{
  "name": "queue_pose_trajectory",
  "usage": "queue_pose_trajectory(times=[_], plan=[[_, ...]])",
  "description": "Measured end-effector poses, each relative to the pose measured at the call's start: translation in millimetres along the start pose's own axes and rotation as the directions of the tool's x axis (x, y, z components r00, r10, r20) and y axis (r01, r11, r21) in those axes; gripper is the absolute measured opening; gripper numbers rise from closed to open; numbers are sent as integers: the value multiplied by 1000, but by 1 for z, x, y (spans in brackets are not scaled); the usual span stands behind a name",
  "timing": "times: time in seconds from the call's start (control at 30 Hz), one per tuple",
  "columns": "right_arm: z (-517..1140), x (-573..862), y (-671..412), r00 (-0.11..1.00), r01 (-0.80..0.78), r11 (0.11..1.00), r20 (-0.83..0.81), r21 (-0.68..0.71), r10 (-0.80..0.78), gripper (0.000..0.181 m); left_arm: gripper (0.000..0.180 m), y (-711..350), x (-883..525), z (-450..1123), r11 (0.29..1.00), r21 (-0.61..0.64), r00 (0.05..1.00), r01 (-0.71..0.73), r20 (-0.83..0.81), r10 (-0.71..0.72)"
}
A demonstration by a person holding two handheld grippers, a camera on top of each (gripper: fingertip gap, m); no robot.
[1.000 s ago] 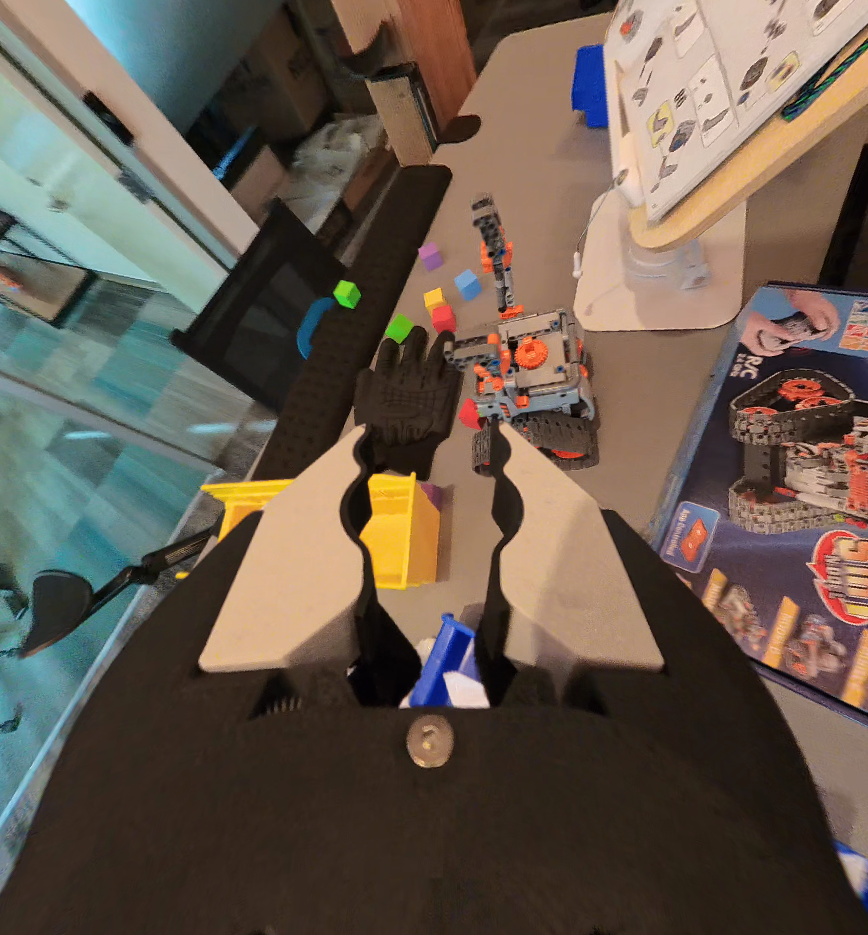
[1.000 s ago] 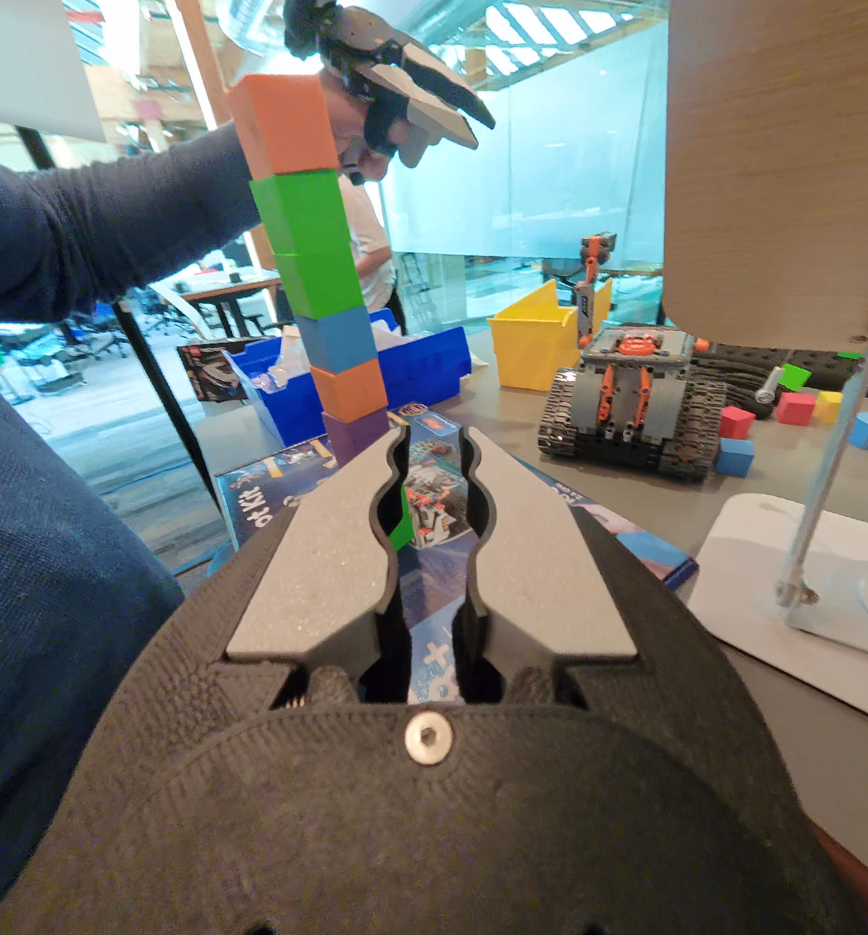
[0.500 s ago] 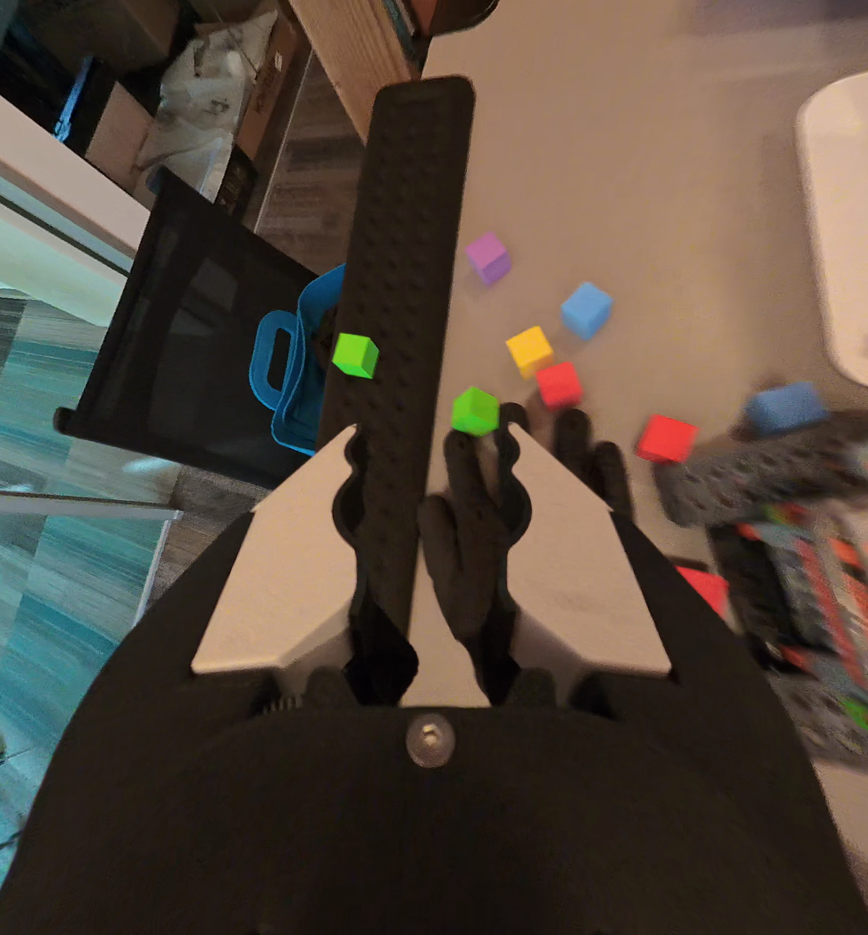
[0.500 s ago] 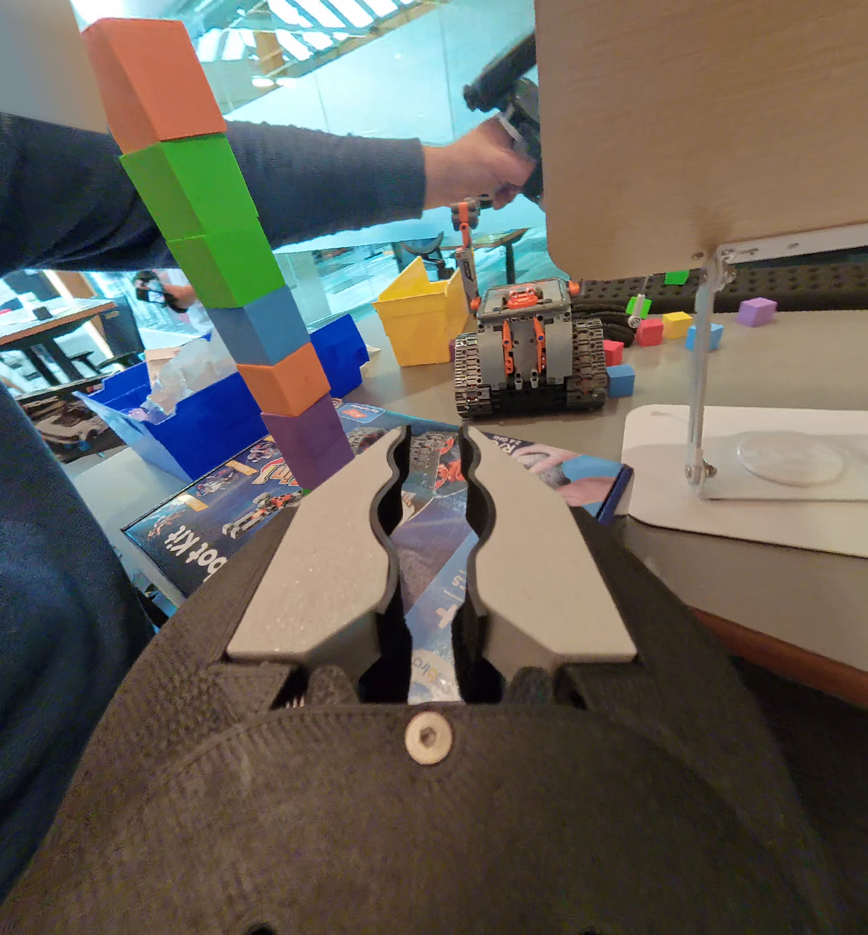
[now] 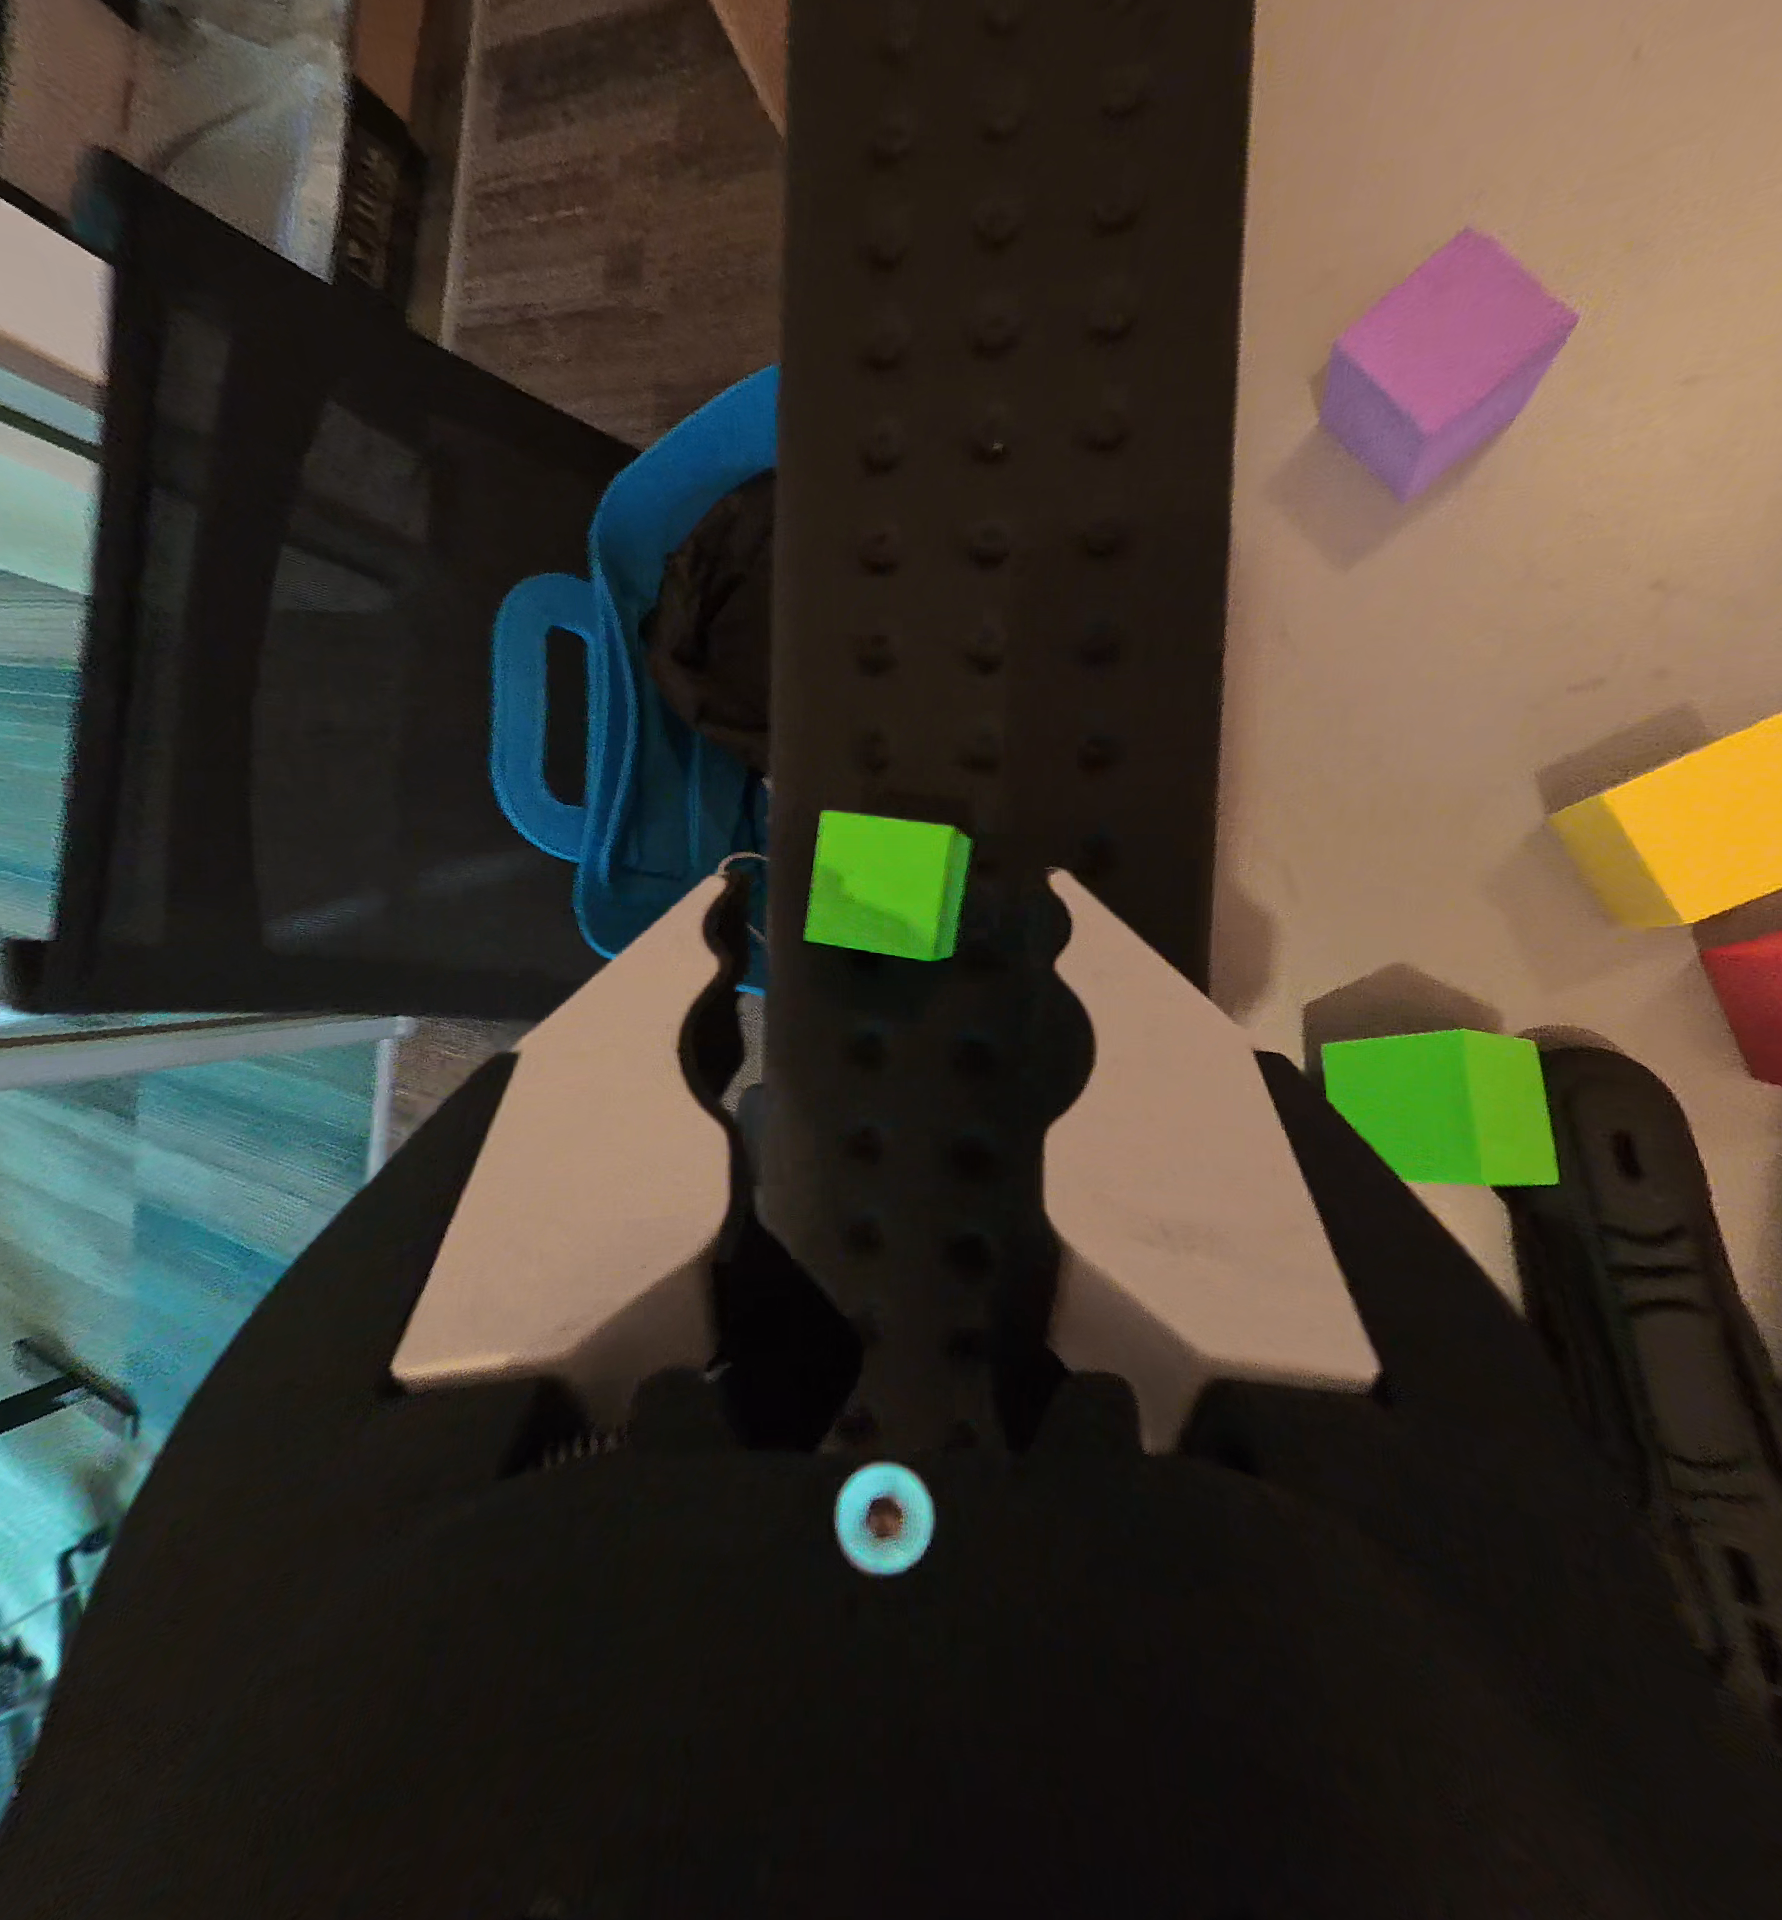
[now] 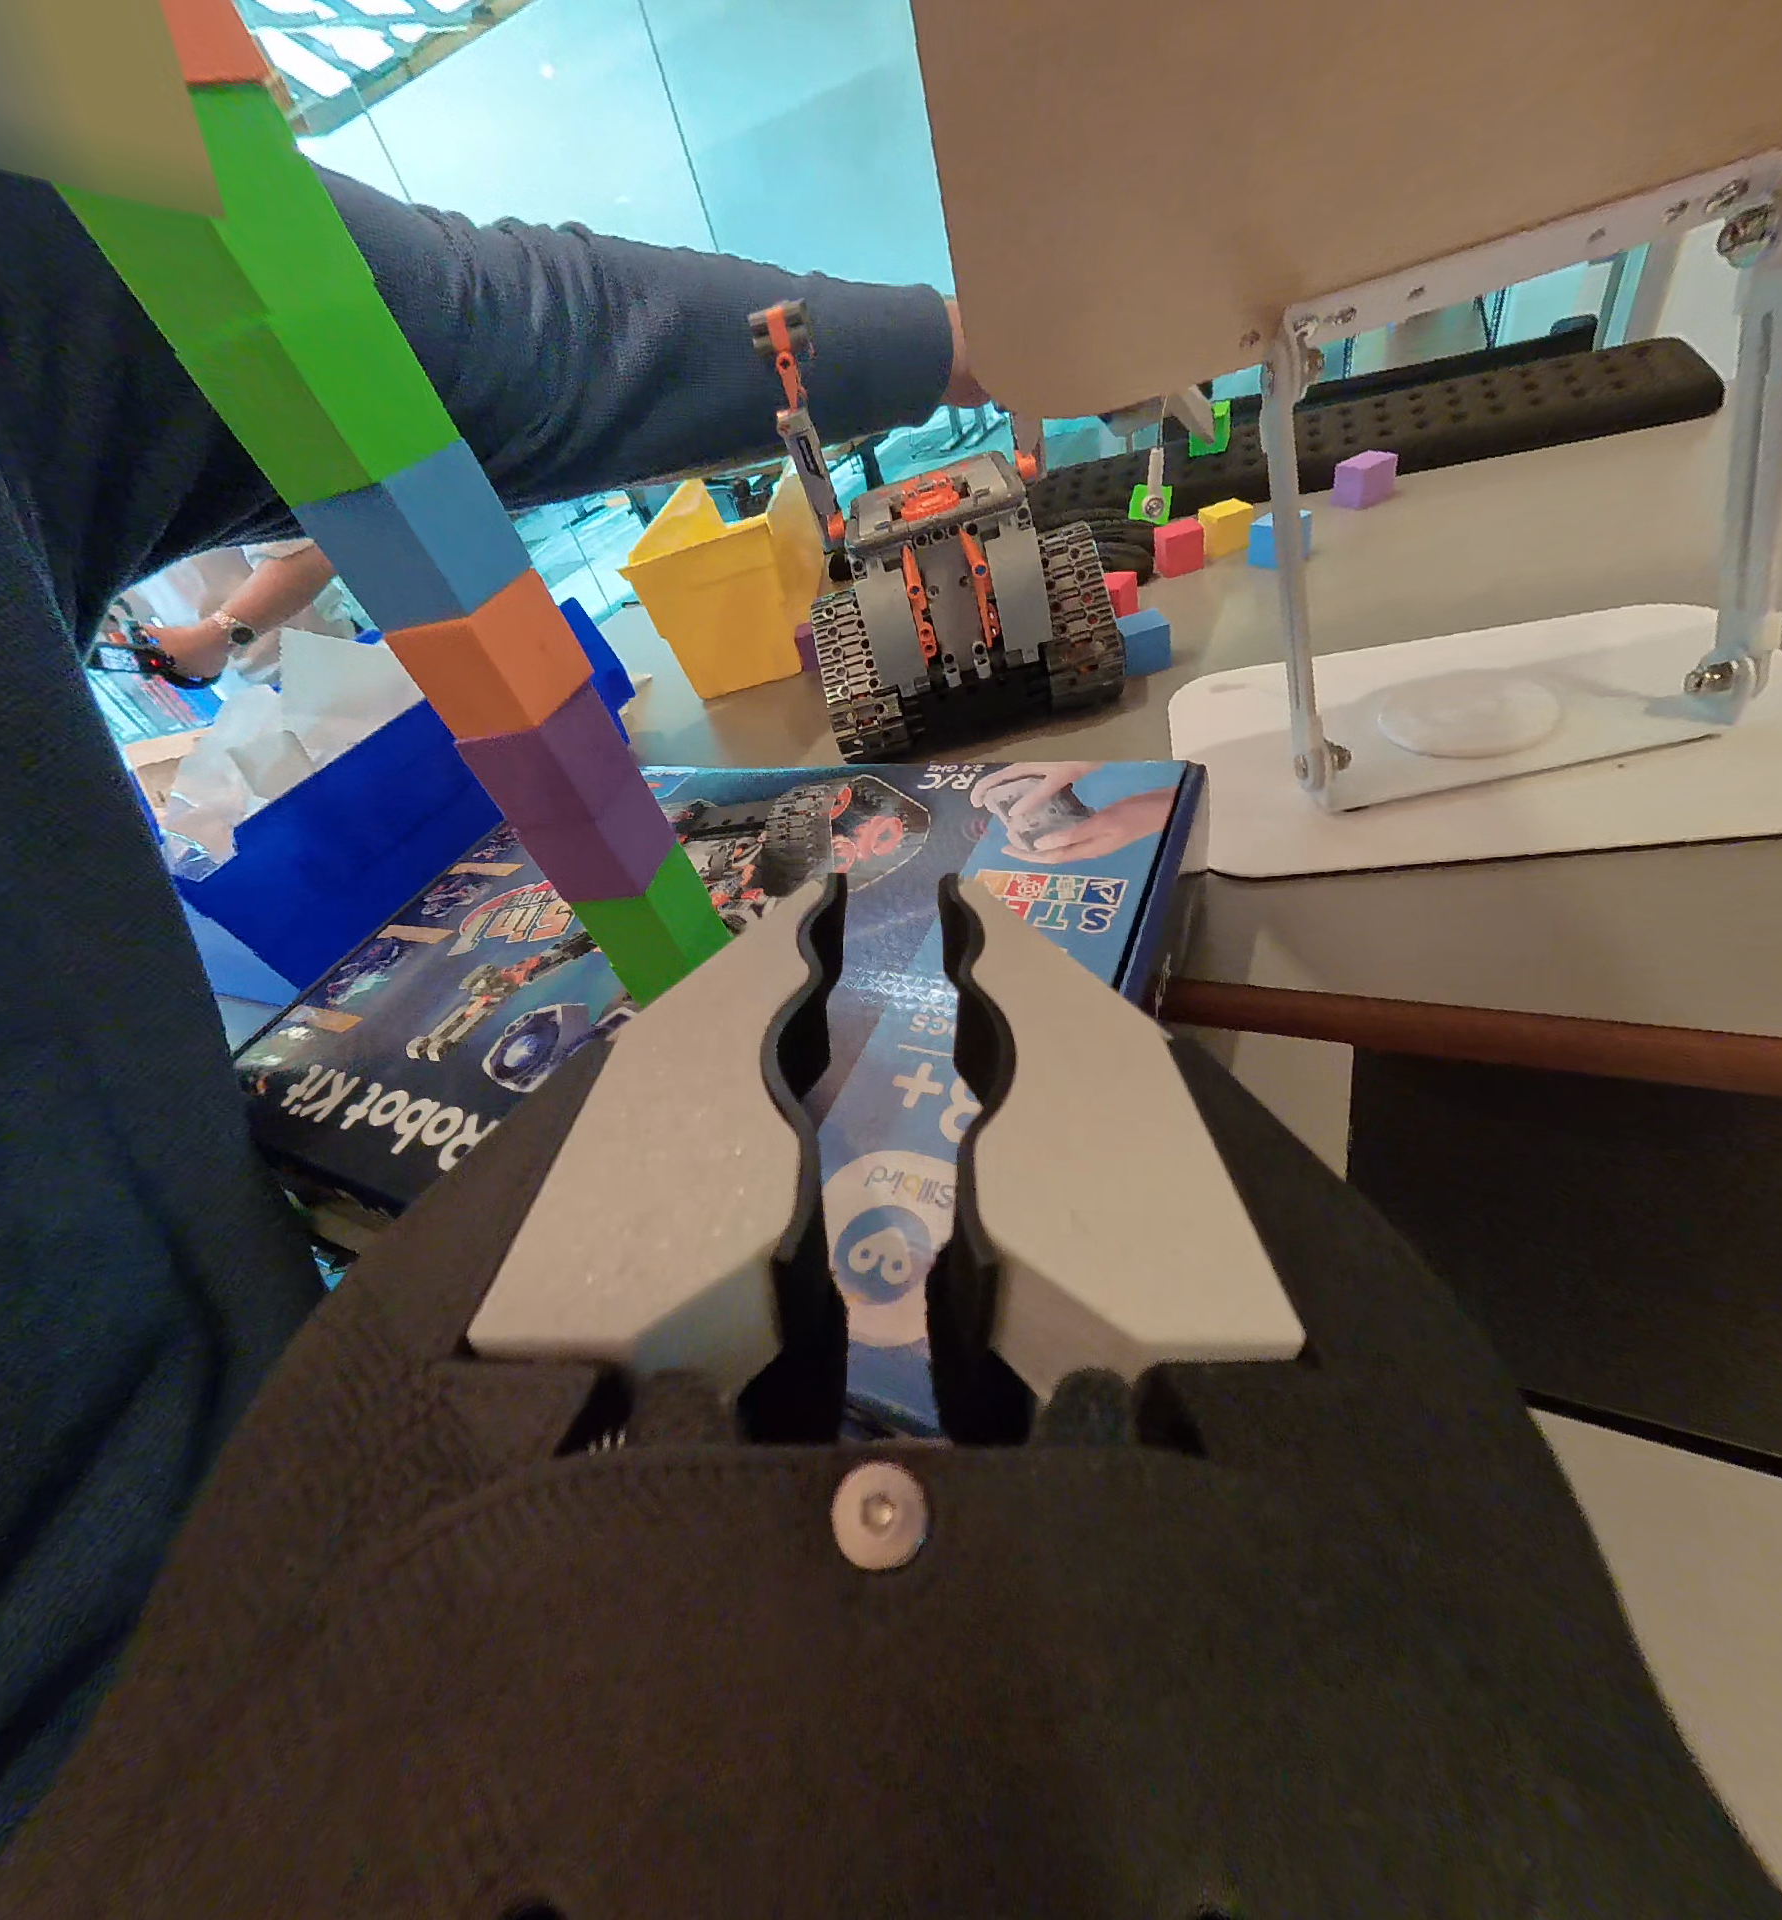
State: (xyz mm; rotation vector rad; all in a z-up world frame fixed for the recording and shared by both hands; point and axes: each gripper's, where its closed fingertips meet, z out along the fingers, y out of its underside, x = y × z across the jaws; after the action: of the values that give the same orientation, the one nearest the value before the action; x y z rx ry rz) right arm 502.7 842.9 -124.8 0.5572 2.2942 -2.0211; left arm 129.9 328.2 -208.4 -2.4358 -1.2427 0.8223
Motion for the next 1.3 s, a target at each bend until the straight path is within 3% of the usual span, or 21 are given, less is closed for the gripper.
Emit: queue_pose_trajectory(times=[0.07, 0.2, 0.43, 0.63, 0.8, 0.9, 1.03, 1.3], plan=[[2, 3, 3, 1000, -5, 1000, -4, -5, 5, 17, 34, 6, 2, 8, 999, -33, 1000, 2, 3, -2], [5, 5, -1, 1000, 2, 1000, 5, 4, -2, 17, 27, 5, 0, -2, 999, 0, 999, 43, 13, -43], [6, -4, -23, 997, 63, 997, 44, 37, -65, 16, 27, -60, -3, -143, 964, 265, 1000, 17, 14, -21], [4, -15, -35, 992, 106, 992, 66, 71, -111, 16, 27, -126, 74, -320, 855, 506, 983, -113, -69, 171], [2, -25, -41, 987, 130, 987, 81, 99, -139, 15, 27, -153, 179, -426, 780, 592, 947, -203, -84, 310], [3, -30, -44, 982, 146, 984, 104, 106, -157, 15, 27, -157, 245, -462, 747, 616, 912, -250, -109, 395], [2, -32, -50, 974, 179, 979, 120, 101, -191, 14, 27, -148, 324, -480, 769, 583, 881, -263, -181, 438], [2, -28, -58, 931, 240, 963, 252, 122, -264, 15, 27, -128, 404, -496, 853, 492, 931, -175, -200, 306]])
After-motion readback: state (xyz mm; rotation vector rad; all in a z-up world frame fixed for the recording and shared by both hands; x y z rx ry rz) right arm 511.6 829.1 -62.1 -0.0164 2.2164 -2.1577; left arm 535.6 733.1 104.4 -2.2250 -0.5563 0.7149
